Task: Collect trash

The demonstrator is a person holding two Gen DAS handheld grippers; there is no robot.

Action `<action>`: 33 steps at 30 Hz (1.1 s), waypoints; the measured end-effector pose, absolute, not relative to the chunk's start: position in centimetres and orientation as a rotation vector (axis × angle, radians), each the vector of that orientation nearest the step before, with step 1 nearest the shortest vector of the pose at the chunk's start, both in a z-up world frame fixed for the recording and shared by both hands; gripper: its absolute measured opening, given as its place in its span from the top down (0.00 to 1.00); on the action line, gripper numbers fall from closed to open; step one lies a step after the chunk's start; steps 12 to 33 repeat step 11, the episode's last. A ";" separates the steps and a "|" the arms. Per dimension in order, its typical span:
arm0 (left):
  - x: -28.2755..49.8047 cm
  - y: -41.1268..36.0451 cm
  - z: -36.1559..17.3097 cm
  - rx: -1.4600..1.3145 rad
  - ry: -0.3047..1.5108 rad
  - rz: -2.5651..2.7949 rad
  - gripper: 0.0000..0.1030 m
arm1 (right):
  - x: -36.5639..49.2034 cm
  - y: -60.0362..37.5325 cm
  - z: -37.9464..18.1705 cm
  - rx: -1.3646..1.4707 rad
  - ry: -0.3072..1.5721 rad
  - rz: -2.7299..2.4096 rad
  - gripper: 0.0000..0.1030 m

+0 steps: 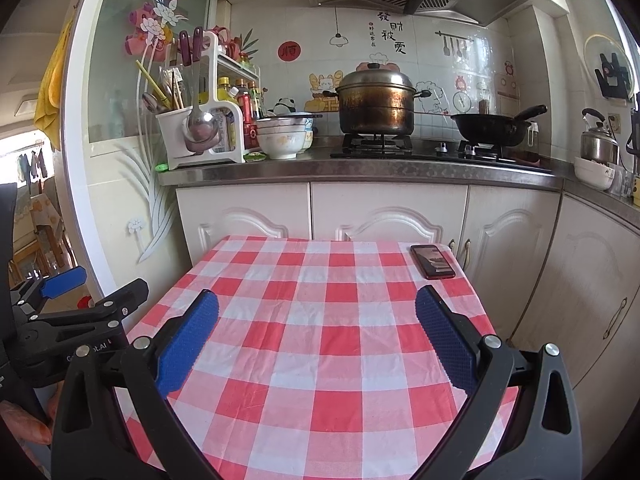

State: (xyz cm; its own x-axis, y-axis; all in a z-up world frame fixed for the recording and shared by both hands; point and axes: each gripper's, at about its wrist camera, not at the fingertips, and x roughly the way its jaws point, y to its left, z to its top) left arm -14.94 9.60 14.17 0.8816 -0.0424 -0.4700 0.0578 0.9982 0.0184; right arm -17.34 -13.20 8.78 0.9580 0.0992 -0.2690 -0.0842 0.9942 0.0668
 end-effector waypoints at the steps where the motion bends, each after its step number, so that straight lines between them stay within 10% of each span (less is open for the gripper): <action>1: -14.7 9.5 13.9 0.032 0.498 -0.053 0.07 | -17.1 -13.4 8.6 0.060 0.282 0.094 0.04; 33: -9.7 8.0 7.7 0.008 0.726 -0.034 0.07 | -12.3 -15.4 3.9 0.111 0.445 0.088 0.04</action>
